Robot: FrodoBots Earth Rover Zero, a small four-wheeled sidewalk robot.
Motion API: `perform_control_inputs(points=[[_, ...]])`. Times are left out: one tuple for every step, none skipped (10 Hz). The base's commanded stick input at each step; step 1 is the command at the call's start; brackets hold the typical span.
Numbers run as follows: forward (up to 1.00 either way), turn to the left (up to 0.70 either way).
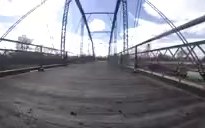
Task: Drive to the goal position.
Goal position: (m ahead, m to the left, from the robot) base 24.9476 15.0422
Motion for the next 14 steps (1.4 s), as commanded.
perform_control_inputs(points=[[1.0,-0.11],[1.0,-0.27],[1.0,-0.18],[1.0,0.0],[1.0,0.0],[1.0,0.0],[1.0,0.0],[1.0,0.0],[1.0,0.0],[1.0,0.0],[1.0,-0.21],[1.0,-0.17],[1.0,-0.04],[1.0,0.0]])
